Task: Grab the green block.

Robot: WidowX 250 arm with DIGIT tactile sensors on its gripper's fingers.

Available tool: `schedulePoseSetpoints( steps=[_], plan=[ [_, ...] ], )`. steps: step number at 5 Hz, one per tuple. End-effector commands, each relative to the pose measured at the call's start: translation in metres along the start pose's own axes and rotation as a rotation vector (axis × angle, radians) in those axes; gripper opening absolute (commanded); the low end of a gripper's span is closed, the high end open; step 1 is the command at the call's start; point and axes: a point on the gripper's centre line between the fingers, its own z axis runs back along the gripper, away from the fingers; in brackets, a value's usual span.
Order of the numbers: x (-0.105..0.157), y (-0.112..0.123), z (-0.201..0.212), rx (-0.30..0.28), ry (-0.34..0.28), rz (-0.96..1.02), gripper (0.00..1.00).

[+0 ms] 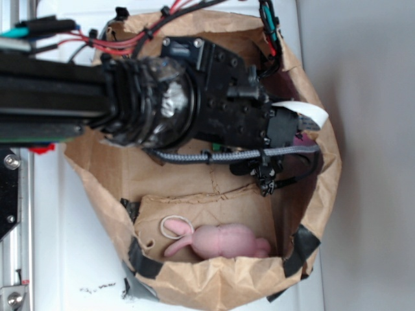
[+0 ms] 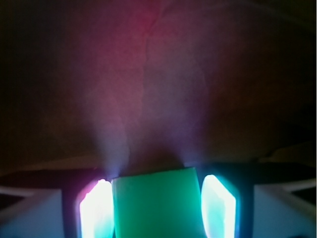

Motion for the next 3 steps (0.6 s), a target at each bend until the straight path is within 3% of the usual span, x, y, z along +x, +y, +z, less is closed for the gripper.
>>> schedulePoseSetpoints(
  steps=[1, 2, 3],
  plan=[
    [-0.002, -0.001, -0.002, -0.004, 0.018, -0.006, 0.00],
    [0.006, 0.003, 0.014, -0.014, 0.025, 0.006, 0.00],
    [0.015, 0.005, 0.055, -0.107, 0.047, -0.018, 0.00]
  ],
)
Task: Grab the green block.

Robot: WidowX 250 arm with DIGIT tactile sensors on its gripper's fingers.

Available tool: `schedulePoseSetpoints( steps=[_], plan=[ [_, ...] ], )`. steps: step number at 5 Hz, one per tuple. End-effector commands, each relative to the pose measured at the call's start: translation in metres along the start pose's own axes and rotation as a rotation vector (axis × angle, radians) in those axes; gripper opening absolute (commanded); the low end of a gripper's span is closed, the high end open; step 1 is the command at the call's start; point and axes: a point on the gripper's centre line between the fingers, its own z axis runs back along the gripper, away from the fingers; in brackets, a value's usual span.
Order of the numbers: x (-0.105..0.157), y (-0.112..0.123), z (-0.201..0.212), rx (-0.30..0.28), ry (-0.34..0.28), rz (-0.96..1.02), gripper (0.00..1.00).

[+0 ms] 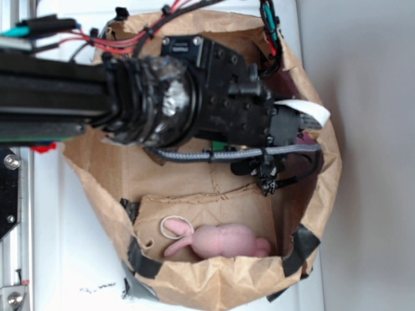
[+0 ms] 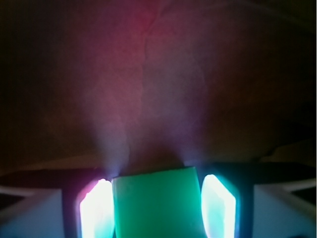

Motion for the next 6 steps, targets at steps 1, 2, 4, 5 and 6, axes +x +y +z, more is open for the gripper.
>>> schedulePoseSetpoints(
  steps=[1, 2, 4, 5, 6],
  plan=[
    [0.014, 0.007, 0.090, -0.150, -0.028, -0.041, 0.00],
    [0.014, 0.018, 0.139, -0.248, -0.027, -0.047, 0.00],
    [0.025, 0.023, 0.188, -0.262, 0.037, -0.061, 0.00],
    [0.028, 0.021, 0.198, -0.227, 0.020, -0.100, 0.00],
    [0.024, 0.019, 0.193, -0.224, -0.011, -0.107, 0.00]
  ],
)
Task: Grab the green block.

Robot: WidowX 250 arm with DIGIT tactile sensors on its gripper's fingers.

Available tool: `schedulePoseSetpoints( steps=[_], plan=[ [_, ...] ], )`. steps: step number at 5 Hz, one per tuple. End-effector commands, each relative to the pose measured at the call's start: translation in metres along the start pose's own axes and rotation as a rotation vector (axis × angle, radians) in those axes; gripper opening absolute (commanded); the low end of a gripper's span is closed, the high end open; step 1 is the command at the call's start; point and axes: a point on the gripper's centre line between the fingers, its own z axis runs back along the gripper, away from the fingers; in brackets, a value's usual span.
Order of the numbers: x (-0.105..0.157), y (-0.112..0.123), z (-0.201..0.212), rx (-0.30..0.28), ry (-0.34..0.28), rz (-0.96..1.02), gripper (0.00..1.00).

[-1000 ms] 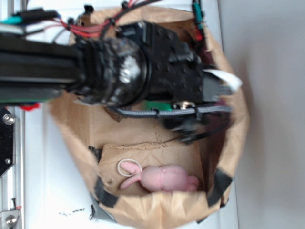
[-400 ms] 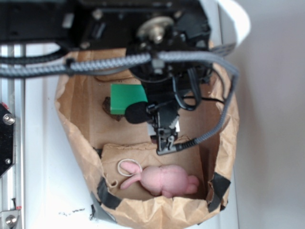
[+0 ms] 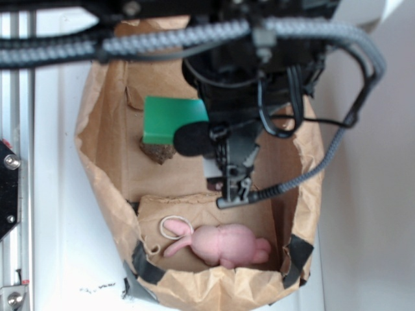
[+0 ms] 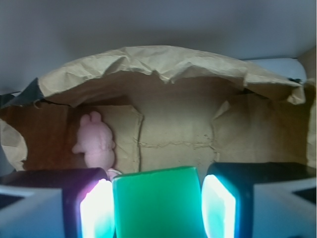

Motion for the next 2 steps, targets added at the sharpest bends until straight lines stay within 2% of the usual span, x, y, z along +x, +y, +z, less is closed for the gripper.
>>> schedulePoseSetpoints(
  steps=[1, 2],
  plan=[
    [0.0025, -0.0001, 0.0180, 0.027, -0.152, -0.012, 0.00],
    [0.0025, -0.0001, 0.0180, 0.027, -0.152, -0.012, 1.00]
  ],
)
